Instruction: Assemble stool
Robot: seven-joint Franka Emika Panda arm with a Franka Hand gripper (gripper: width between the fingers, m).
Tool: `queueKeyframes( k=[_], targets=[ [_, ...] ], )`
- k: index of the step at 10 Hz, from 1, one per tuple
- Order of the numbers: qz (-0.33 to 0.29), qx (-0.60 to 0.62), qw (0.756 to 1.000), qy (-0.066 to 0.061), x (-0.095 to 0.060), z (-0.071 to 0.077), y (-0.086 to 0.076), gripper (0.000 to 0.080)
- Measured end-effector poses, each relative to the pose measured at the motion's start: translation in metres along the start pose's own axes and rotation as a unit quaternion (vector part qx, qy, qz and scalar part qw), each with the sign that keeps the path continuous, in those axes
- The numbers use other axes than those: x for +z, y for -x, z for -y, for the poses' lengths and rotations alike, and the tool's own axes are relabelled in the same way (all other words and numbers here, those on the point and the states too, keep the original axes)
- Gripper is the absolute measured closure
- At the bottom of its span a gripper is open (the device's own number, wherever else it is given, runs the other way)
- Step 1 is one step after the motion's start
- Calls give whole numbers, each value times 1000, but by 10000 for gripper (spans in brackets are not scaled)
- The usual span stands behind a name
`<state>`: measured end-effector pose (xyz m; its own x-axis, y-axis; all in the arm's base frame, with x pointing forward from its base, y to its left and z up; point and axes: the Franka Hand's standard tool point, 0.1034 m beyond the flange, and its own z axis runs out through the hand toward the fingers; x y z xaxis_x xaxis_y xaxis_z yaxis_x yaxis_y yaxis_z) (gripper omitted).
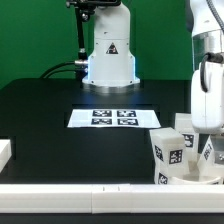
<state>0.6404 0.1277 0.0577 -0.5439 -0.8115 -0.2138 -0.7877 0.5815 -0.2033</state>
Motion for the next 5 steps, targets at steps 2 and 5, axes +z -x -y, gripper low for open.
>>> queueKeyframes(
  k=[2, 5],
  targets=[
    [6, -45, 999, 1, -8, 4, 3, 154],
    [35, -226, 973, 15, -43, 10, 22, 151]
  ],
)
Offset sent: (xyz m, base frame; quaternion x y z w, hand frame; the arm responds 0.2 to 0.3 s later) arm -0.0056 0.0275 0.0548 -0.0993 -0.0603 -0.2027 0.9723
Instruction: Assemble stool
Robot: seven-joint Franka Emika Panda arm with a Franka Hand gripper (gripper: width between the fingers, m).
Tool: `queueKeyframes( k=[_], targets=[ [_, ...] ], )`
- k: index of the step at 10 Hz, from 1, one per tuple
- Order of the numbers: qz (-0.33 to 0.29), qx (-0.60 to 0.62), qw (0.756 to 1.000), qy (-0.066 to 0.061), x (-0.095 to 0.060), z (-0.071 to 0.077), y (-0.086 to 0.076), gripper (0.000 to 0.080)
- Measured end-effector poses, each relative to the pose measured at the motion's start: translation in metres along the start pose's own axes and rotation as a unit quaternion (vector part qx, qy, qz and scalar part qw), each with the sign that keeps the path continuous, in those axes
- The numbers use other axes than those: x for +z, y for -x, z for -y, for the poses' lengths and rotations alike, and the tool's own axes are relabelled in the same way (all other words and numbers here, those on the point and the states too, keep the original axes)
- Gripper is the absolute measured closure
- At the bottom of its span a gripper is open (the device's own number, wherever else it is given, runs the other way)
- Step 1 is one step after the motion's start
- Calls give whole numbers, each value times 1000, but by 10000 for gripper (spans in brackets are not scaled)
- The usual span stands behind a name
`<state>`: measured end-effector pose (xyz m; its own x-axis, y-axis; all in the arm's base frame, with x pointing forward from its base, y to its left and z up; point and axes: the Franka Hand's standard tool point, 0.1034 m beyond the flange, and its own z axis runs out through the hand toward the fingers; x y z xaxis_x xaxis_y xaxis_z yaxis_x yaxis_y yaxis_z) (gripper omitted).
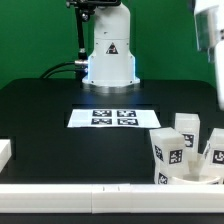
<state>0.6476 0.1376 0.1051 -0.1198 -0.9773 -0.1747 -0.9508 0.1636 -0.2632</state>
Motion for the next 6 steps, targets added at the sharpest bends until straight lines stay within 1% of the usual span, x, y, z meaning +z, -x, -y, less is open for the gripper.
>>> queueKeyframes(
  k=[1, 4, 5, 6],
  targets=[
    [0, -69, 998, 5, -1, 0, 0, 151],
    [-8, -151, 988, 6, 0, 1, -4, 151],
    [-12, -196, 980, 8, 0, 1, -5, 151],
    [-12, -272, 962, 33, -5, -1, -2, 151]
  ],
)
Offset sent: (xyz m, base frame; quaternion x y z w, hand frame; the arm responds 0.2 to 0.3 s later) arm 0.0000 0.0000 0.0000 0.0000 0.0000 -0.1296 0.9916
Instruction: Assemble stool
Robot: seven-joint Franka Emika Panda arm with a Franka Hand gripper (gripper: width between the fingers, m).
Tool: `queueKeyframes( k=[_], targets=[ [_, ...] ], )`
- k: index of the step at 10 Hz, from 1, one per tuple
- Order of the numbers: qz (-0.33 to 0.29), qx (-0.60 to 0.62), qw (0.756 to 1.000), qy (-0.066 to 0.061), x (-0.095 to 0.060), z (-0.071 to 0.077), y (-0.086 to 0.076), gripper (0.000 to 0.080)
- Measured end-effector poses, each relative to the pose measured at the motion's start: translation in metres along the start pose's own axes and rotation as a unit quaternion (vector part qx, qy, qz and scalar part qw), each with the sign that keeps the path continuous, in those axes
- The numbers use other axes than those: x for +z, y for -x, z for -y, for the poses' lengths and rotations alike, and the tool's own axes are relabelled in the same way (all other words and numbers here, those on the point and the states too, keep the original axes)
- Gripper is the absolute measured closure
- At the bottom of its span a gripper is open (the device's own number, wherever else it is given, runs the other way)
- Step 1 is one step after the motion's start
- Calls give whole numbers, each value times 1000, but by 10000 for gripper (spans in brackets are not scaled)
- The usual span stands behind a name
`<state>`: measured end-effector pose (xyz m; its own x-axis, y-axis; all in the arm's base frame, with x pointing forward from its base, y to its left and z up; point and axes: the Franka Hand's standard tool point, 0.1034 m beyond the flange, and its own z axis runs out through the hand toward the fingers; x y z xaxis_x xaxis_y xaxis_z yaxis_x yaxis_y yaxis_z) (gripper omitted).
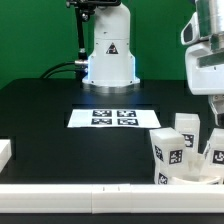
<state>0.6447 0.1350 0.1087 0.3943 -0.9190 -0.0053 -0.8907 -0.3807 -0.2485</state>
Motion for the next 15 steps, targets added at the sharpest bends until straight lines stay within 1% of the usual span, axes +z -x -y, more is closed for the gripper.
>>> queueKeyframes(
  k=[1, 2, 3, 4, 5, 6, 8, 9, 10, 11, 12, 13, 14, 15],
  targets=[
    [0, -98, 995, 14, -8, 3, -1, 151],
    [-1, -201, 979, 11, -11, 3, -7, 151],
    [7, -290, 957, 13, -8, 0, -9, 151],
    [12, -323, 946, 12, -7, -1, -12, 151],
    [-5, -325, 946, 2, -6, 1, -13, 151],
    [-7, -370, 929, 7, -6, 0, -15, 151],
    [-11, -419, 908, 15, -5, -2, -19, 151],
    [-10, -544, 839, 25, -3, -2, -20, 151],
    [14, -615, 787, 41, -1, -5, -12, 151],
    [33, -657, 751, 49, -3, -4, -4, 151],
    [4, -664, 747, 32, -9, -1, -3, 151],
    [7, -696, 717, 42, -8, -10, -7, 151],
    [5, -709, 703, 47, -8, -10, -11, 151],
    [5, -739, 672, 52, -8, -11, -14, 151]
  ],
)
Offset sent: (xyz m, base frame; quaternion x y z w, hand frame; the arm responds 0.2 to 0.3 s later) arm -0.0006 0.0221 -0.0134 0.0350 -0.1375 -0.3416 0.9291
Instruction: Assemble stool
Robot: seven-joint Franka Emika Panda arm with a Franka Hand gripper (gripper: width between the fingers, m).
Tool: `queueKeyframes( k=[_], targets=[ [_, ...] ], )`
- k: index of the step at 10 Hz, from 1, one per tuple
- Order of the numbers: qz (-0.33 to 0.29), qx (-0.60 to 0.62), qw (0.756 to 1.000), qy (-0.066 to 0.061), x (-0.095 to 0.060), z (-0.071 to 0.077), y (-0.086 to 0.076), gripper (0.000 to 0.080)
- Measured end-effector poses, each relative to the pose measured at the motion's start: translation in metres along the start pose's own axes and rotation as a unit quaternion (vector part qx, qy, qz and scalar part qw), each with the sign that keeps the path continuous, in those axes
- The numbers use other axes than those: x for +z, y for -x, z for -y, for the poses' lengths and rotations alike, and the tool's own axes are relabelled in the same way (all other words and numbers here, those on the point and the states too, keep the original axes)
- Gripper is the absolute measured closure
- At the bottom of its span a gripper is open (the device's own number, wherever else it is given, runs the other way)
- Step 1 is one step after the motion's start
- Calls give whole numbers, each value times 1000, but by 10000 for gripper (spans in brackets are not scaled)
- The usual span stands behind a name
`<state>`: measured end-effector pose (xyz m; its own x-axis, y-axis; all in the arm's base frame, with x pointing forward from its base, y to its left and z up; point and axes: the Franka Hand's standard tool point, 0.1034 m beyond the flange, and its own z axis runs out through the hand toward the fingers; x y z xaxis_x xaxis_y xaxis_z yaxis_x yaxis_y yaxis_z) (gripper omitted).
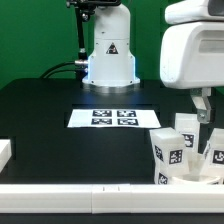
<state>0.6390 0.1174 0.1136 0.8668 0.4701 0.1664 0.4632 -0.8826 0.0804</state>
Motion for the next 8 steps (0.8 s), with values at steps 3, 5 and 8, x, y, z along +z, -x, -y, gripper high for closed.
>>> queueKeyframes(
  k=[3, 5, 8],
  targets=[
    [30, -74, 997, 0, 14, 0, 7, 151],
    [16, -147, 989, 16, 17, 0, 6, 151],
    [32, -229, 972, 31, 17, -3, 8, 151]
  ],
)
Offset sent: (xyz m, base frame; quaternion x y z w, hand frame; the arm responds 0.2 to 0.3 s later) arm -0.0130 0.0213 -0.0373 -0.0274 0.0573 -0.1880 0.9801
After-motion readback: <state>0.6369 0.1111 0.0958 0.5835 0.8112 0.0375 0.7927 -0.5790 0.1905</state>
